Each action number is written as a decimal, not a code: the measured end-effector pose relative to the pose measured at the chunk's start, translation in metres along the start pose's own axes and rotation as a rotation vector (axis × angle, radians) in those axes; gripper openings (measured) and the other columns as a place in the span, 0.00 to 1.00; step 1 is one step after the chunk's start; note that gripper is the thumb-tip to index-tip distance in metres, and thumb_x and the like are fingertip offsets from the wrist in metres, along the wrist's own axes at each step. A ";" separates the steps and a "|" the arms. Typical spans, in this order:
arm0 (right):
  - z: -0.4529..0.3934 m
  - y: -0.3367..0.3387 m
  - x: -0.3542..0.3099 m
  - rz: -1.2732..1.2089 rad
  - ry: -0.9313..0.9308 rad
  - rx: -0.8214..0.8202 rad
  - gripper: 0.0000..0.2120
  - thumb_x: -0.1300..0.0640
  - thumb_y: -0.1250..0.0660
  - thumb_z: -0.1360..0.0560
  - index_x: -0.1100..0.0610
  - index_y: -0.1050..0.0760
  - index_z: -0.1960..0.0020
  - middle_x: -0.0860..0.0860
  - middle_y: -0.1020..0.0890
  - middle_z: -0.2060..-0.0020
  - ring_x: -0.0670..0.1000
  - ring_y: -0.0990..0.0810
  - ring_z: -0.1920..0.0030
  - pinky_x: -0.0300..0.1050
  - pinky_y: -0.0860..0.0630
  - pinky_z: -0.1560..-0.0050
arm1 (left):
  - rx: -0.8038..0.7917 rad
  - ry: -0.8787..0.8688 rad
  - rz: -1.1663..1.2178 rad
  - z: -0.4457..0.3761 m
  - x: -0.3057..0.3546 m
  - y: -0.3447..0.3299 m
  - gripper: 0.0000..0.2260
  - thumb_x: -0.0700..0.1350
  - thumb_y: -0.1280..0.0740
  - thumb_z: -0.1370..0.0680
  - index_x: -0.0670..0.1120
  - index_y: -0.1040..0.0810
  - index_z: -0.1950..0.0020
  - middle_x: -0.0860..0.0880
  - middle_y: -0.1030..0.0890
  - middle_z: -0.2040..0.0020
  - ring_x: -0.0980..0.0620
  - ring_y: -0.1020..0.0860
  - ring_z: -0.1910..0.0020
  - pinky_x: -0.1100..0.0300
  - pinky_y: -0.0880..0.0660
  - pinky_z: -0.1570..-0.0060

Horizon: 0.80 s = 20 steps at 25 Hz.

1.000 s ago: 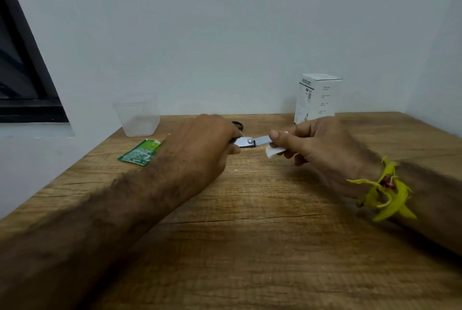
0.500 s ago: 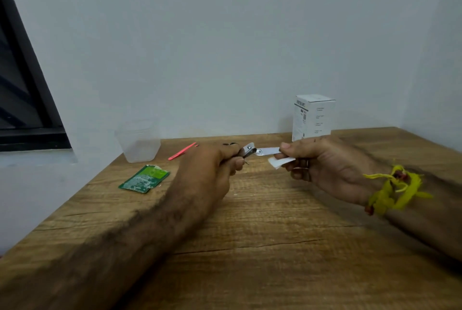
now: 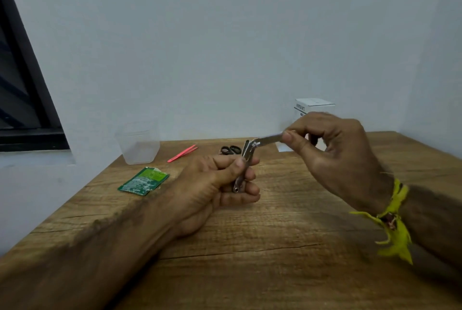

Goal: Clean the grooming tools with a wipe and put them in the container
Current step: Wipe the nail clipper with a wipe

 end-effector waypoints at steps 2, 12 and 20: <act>0.000 0.001 -0.002 0.078 0.136 -0.055 0.04 0.63 0.28 0.26 0.60 0.18 0.60 0.51 0.18 0.65 0.49 0.23 0.62 0.44 0.28 0.60 | -0.045 0.085 -0.024 0.000 -0.001 0.003 0.14 0.42 0.32 0.24 0.36 0.18 0.43 0.44 0.18 0.60 0.48 0.16 0.63 0.52 0.15 0.56; 0.024 -0.014 -0.024 0.463 0.592 0.028 0.05 0.65 0.31 0.25 0.68 0.18 0.54 0.58 0.18 0.60 0.59 0.21 0.59 0.54 0.24 0.59 | 0.038 0.063 0.155 -0.001 -0.009 -0.006 0.16 0.42 0.30 0.26 0.36 0.19 0.41 0.38 0.14 0.47 0.43 0.14 0.50 0.55 0.16 0.57; 0.031 -0.037 -0.019 0.542 0.637 -0.067 0.10 0.62 0.33 0.22 0.69 0.19 0.48 0.60 0.17 0.54 0.60 0.20 0.55 0.55 0.22 0.57 | 0.072 -0.014 0.209 -0.003 -0.008 -0.003 0.17 0.42 0.29 0.28 0.35 0.19 0.42 0.38 0.14 0.50 0.47 0.13 0.55 0.57 0.17 0.59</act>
Point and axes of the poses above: each hand's wrist, its own z-axis away from the middle knuckle, its own y-axis out of the back of the hand, x = y × z, the point moved 4 cm from there along -z, towards the middle knuckle
